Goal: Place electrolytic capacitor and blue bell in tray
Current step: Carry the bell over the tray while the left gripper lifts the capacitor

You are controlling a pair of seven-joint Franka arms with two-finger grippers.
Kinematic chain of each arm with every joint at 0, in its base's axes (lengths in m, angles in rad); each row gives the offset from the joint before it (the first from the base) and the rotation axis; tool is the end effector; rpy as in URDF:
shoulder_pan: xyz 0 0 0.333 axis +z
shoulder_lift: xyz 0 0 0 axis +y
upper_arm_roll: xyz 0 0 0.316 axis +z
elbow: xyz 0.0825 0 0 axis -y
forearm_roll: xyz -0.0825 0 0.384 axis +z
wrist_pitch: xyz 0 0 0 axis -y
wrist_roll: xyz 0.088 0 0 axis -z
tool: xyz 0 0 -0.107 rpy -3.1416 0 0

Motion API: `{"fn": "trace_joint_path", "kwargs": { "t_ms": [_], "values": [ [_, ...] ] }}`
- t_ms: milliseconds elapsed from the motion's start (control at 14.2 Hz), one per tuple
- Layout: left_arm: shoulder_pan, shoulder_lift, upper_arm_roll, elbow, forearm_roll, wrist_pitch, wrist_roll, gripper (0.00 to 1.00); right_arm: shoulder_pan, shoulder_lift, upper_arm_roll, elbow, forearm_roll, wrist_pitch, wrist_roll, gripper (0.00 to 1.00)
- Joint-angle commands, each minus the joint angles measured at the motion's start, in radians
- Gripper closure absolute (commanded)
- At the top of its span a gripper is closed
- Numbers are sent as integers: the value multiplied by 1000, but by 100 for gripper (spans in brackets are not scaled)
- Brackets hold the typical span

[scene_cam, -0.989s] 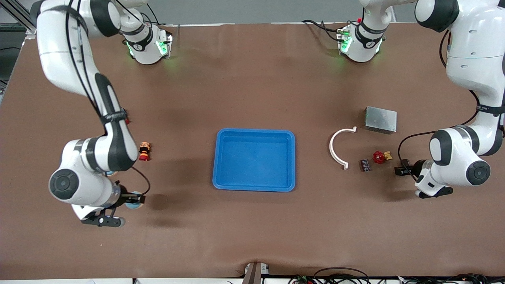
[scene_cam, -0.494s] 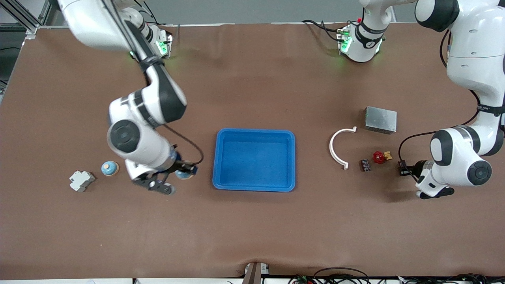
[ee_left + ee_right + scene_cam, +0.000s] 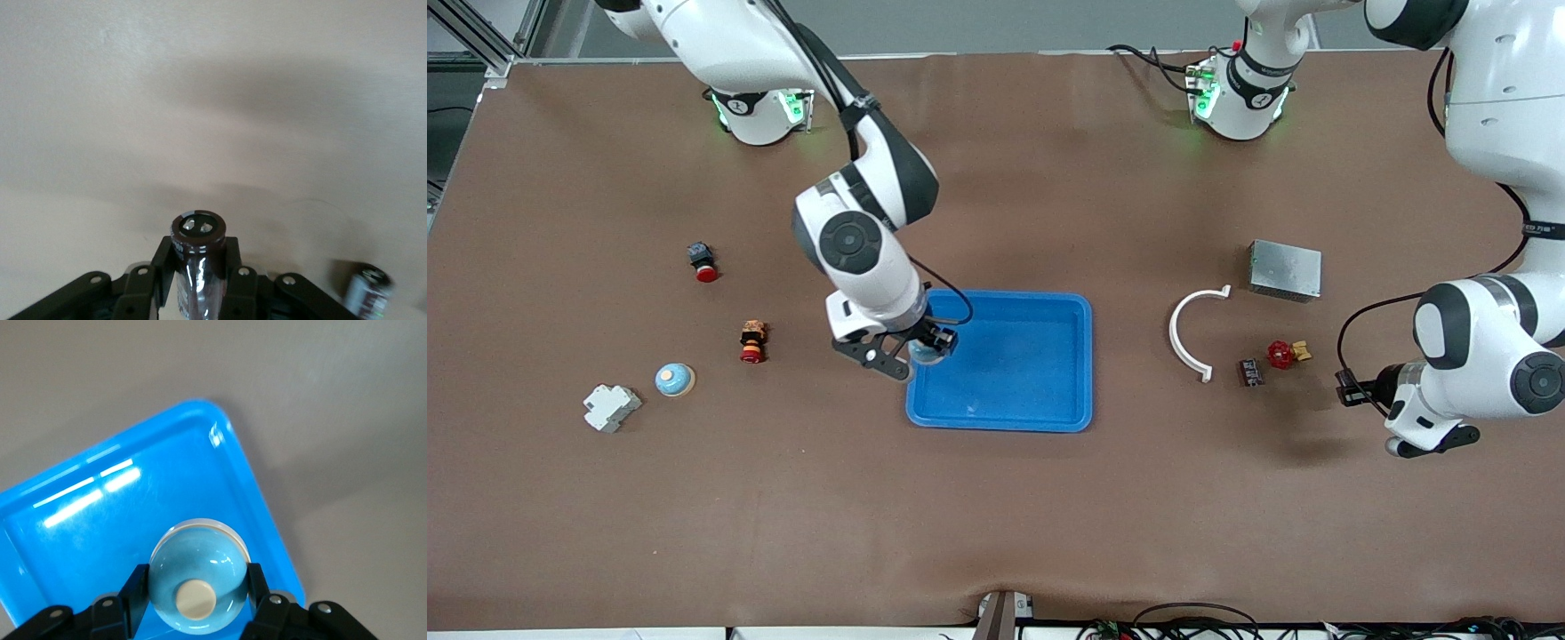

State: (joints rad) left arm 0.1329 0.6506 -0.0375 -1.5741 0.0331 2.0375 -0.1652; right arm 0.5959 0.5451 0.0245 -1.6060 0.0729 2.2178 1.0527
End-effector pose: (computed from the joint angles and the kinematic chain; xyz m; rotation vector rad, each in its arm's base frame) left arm 0.6750 0.0697 0.2451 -3.0928 -0.3862 0.2913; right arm 0.5661 0.4045 0.3182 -2.9571 0.7210 0.0136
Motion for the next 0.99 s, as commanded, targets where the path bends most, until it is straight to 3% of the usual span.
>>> {"fn": "trace_joint_path", "kwargs": {
  "t_ms": [0,283,494,777,918],
  "values": [
    [-26,-64,-40,-14,4,-86,-149,100,56,-28,-14,-57,-8,51,88,100],
    [-33,-72,-166,58,5,-190,-382,100,88,-7,-15,-130,-16,166,112,100],
    [-50,-63,-241,80,5,-194,-566,100,110,10,-18,-163,-19,203,118,100],
    [-156,-31,-259,123,5,-191,-772,100,117,67,-18,-158,-137,229,210,100],
    [-228,0,-254,166,10,-177,-891,100,117,101,-18,-157,-145,270,214,100]
  ]
}}
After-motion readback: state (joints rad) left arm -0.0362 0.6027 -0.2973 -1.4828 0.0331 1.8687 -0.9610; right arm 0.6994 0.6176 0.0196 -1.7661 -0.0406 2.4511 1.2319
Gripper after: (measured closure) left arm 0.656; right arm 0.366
